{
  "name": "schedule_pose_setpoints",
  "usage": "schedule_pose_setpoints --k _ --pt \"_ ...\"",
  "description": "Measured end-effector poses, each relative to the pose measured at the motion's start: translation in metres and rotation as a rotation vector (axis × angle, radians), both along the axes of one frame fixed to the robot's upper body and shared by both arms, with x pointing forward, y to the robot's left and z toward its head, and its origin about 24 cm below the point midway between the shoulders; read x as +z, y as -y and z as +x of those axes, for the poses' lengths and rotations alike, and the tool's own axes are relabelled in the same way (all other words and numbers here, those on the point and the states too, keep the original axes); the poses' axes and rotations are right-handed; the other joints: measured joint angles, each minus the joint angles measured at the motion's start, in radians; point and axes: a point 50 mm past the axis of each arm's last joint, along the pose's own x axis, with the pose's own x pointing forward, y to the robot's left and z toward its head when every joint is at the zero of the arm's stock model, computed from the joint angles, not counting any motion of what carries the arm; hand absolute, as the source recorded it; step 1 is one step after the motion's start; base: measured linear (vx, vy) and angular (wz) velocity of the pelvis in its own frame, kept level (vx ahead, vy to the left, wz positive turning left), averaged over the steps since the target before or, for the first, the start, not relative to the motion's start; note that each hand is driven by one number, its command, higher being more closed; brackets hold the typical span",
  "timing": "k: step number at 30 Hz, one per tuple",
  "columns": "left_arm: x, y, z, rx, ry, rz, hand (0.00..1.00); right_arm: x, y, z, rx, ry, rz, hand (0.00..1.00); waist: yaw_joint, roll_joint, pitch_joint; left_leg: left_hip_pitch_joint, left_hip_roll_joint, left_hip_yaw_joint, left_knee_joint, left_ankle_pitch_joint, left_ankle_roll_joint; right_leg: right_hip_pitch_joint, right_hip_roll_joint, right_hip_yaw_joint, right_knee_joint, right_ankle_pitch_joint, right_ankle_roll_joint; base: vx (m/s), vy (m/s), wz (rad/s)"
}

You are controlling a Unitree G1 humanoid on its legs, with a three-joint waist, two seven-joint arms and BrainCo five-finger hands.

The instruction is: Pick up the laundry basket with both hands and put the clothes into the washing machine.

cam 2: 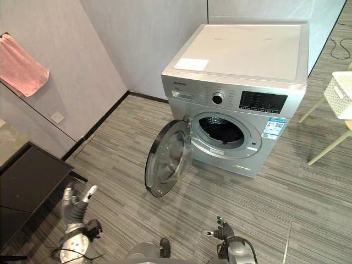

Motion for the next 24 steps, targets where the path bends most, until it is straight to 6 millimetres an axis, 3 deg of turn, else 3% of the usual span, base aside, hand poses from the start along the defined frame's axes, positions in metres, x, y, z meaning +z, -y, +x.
schedule_pose_setpoints --k 2,5,7,9,12,13,15,16,18,21,24 --pt "-0.001 0.0 0.002 -0.006 -0.003 -0.005 0.0 0.0 0.004 -0.003 -0.017 -0.005 -0.004 0.0 -0.024 0.007 -0.005 0.027 -0.011 0.012 -0.06 -0.014 -0.017 -0.015 -0.011 0.004 -0.009 0.02 0.023 -0.03 0.258 0.02" --pt "-0.008 -0.001 0.021 -0.035 -0.002 -0.051 0.0 0.003 0.01 0.002 -0.033 0.017 -0.016 0.0 -0.051 0.034 -0.014 0.028 -0.028 0.043 -0.149 -0.047 0.003 -0.06 -0.01 0.019 -0.043 0.07 0.053 -0.07 0.301 -0.15" --pt "-0.014 -0.011 0.043 -0.037 -0.012 -0.101 0.0 0.014 -0.003 0.027 0.028 0.101 -0.004 0.0 -0.055 0.003 0.021 0.017 -0.043 0.116 -0.155 -0.055 0.015 -0.118 -0.012 0.089 -0.078 0.129 0.06 -0.15 0.239 -0.79" --pt "-0.005 -0.02 0.065 -0.037 0.034 -0.115 0.0 0.027 -0.01 0.051 0.078 0.184 -0.006 0.0 -0.064 -0.019 0.048 -0.027 -0.048 0.155 -0.144 -0.063 0.028 -0.179 -0.012 0.131 -0.089 0.171 0.055 -0.14 0.141 -0.69" --pt "0.048 -0.038 0.144 -0.06 0.213 -0.122 0.0 0.064 -0.028 0.105 0.151 0.383 -0.009 0.0 -0.075 -0.062 0.129 -0.18 -0.04 0.208 -0.098 -0.05 0.048 -0.337 -0.002 0.187 -0.113 0.252 0.034 -0.18 0.057 -0.43" --pt "0.061 -0.04 0.16 -0.067 0.239 -0.128 0.0 0.069 -0.03 0.112 0.156 0.409 -0.009 0.0 -0.076 -0.067 0.146 -0.198 -0.038 0.213 -0.097 -0.042 0.049 -0.355 0.004 0.192 -0.121 0.266 0.028 -0.13 -0.002 -0.31" --pt "0.114 -0.044 0.207 -0.105 0.345 -0.178 0.0 0.089 -0.047 0.135 0.175 0.503 0.006 0.0 -0.08 -0.1 0.219 -0.247 -0.025 0.234 -0.092 -0.016 0.064 -0.394 0.026 0.203 -0.167 0.316 0.014 -0.09 -0.023 -0.24" --pt "0.123 -0.042 0.216 -0.125 0.357 -0.202 0.0 0.092 -0.05 0.138 0.174 0.517 0.012 0.0 -0.083 -0.108 0.228 -0.261 -0.022 0.235 -0.088 -0.014 0.065 -0.404 0.03 0.203 -0.178 0.323 0.012 -0.06 -0.025 -0.14" --pt "0.152 -0.023 0.245 -0.223 0.39 -0.302 0.0 0.098 -0.056 0.144 0.158 0.542 0.022 0.0 -0.084 -0.13 0.245 -0.318 -0.017 0.237 -0.087 -0.007 0.066 -0.452 0.039 0.204 -0.199 0.345 0.005 -0.01 -0.005 -0.02" --pt "0.165 -0.005 0.261 -0.297 0.378 -0.421 0.0 0.106 -0.067 0.152 0.132 0.569 0.067 0.0 -0.102 -0.156 0.275 -0.374 -0.008 0.23 -0.074 -0.003 0.062 -0.491 0.047 0.196 -0.213 0.355 0.001 0.04 0.001 0.06" --pt "0.155 0.021 0.267 -0.333 0.356 -0.545 0.0 0.109 -0.071 0.156 0.119 0.574 0.092 0.0 -0.105 -0.16 0.308 -0.385 -0.004 0.228 -0.065 -0.004 0.062 -0.494 0.05 0.194 -0.213 0.355 0.001 0.06 0.006 0.08"
